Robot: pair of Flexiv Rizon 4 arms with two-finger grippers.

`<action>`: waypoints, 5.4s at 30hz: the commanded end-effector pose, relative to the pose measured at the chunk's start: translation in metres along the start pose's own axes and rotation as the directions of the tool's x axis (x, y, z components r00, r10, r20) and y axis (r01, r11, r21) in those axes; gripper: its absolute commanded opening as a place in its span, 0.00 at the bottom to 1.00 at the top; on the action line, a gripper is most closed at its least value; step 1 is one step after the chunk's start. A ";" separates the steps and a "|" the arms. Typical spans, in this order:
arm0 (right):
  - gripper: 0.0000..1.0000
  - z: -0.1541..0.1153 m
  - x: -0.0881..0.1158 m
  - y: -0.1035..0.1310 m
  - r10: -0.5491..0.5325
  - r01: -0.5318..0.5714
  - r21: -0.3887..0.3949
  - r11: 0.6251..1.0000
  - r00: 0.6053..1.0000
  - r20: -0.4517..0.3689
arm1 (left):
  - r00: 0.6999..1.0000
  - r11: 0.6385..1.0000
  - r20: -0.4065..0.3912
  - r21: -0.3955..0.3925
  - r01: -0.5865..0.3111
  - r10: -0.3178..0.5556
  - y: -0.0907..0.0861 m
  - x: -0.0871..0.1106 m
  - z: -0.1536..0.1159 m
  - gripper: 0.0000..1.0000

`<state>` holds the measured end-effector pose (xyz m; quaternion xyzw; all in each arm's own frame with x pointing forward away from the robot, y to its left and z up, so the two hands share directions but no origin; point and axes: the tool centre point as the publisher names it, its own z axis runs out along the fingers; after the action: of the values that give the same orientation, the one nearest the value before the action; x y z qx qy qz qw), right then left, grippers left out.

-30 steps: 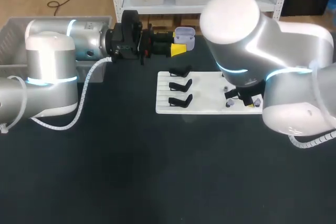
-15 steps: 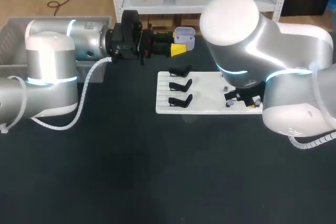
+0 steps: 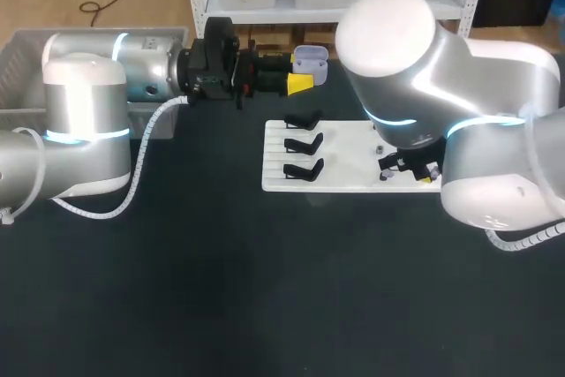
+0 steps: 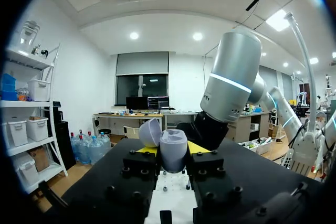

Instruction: Pick up each earbud case from the left stands, insert the matching earbuds, close the lid, and place the case in the box.

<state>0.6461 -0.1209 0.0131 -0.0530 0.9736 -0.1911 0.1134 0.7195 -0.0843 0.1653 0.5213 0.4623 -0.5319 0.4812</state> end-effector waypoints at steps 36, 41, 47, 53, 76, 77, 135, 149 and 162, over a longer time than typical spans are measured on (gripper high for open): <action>0.00 -0.167 -0.019 -0.024 0.139 -0.185 -0.224 0.957 0.969 -0.205 | 1.000 1.000 0.000 -0.003 -0.001 0.001 -0.001 0.000 0.000 0.00; 0.00 -0.167 -0.019 -0.024 0.139 -0.185 -0.224 0.957 0.969 -0.205 | 1.000 1.000 0.000 -0.003 -0.001 0.001 -0.001 0.000 0.000 0.00; 0.00 -0.167 -0.019 -0.024 0.139 -0.185 -0.224 0.957 0.969 -0.205 | 1.000 1.000 0.000 -0.003 -0.001 0.001 -0.001 0.000 0.000 0.00; 0.00 -0.196 -0.038 -0.010 0.142 -0.179 -0.241 0.954 0.977 -0.162 | 1.000 1.000 0.000 -0.003 -0.001 0.001 -0.001 0.000 0.000 0.00; 0.00 -0.258 -0.078 0.034 0.213 -0.267 -0.199 0.943 0.943 -0.255 | 0.999 0.999 0.014 -0.039 -0.037 0.038 -0.002 0.014 0.004 0.00; 0.00 -0.258 -0.078 0.036 0.217 -0.269 -0.192 0.944 0.942 -0.255 | 0.999 0.999 0.015 -0.038 -0.036 0.037 -0.002 0.014 0.004 0.00; 0.00 -0.252 -0.122 0.073 0.528 -0.554 -0.002 0.833 0.794 -0.301 | 0.999 0.999 0.014 -0.034 -0.034 0.034 -0.004 0.015 0.005 0.00; 0.00 -0.252 -0.122 0.087 0.510 -0.536 -0.007 0.844 0.807 -0.297 | 0.999 0.999 0.014 -0.034 -0.034 0.034 -0.004 0.015 0.005 0.00; 0.00 -0.240 -0.123 0.100 0.491 -0.511 0.030 0.859 0.806 -0.331 | 0.999 0.999 0.014 -0.034 -0.034 0.034 -0.004 0.015 0.005 0.00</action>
<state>0.6943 0.0721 0.2169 0.2311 0.9648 -0.1254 0.0066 0.7171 -0.0889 0.1515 0.5179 0.4583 -0.5215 0.4998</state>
